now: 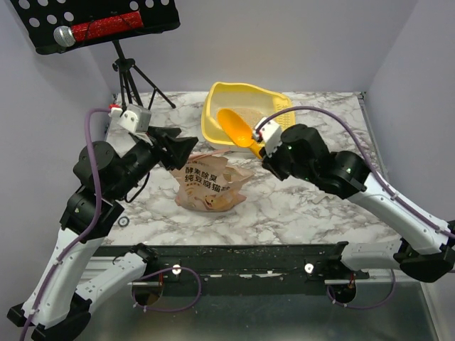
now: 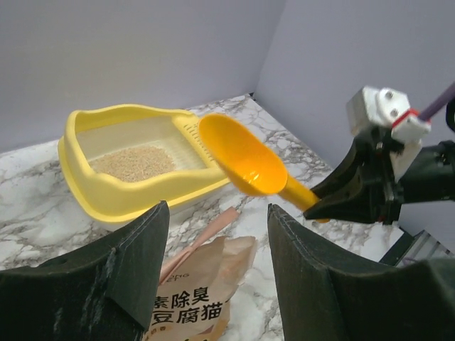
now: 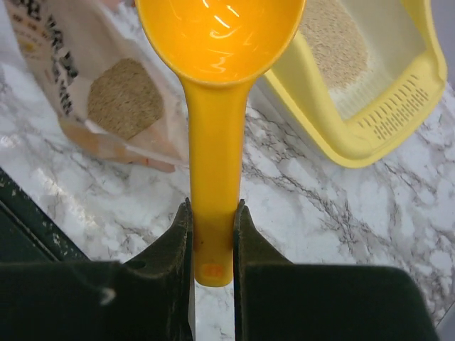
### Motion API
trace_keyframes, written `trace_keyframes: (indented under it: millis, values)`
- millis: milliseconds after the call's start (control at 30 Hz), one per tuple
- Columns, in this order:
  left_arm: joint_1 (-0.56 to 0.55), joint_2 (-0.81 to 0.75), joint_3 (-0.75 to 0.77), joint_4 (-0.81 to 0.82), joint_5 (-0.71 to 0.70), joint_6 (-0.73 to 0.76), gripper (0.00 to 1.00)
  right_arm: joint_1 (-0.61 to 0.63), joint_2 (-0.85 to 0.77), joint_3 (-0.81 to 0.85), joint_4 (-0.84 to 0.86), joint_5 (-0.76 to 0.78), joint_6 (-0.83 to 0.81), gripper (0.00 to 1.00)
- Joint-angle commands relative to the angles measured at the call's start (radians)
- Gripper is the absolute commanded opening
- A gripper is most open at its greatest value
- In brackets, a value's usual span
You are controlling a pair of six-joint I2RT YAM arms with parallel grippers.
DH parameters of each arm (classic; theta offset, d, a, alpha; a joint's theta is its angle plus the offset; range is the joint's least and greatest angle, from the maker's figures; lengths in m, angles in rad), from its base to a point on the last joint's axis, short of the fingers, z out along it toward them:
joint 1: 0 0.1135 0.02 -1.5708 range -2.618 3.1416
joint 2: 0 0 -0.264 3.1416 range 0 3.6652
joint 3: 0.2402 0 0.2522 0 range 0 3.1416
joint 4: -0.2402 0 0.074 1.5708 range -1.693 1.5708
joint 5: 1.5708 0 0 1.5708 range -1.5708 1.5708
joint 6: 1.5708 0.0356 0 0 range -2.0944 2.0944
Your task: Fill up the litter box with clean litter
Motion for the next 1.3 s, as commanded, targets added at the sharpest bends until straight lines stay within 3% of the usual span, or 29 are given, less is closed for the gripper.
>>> trace_keyframes:
  millis: [0,233,800,1000,1133,1233,1267]
  values:
    - [-0.005,0.044,0.095,-0.158,0.03,-0.05,0.66,0.105,0.045,0.07,-0.147,0.099,-0.129,0.0]
    - [-0.007,0.148,0.195,-0.303,0.13,-0.031,0.68,0.194,-0.027,0.02,-0.102,0.116,-0.184,0.0]
    - [-0.007,0.196,0.093,-0.215,0.243,-0.102,0.68,0.315,-0.067,-0.028,-0.101,0.139,-0.203,0.0]
    - [-0.007,0.208,0.069,-0.206,0.295,-0.099,0.41,0.329,-0.07,-0.034,-0.082,0.137,-0.204,0.0]
    - [-0.007,0.21,0.066,-0.208,0.285,-0.077,0.29,0.344,-0.062,-0.026,-0.099,0.13,-0.203,0.0]
    - [-0.007,0.205,0.046,-0.182,0.283,-0.073,0.0,0.35,-0.067,-0.04,-0.093,0.128,-0.206,0.0]
    - [-0.007,0.201,0.032,-0.166,0.271,-0.074,0.0,0.352,-0.073,-0.055,-0.067,0.142,-0.206,0.01]
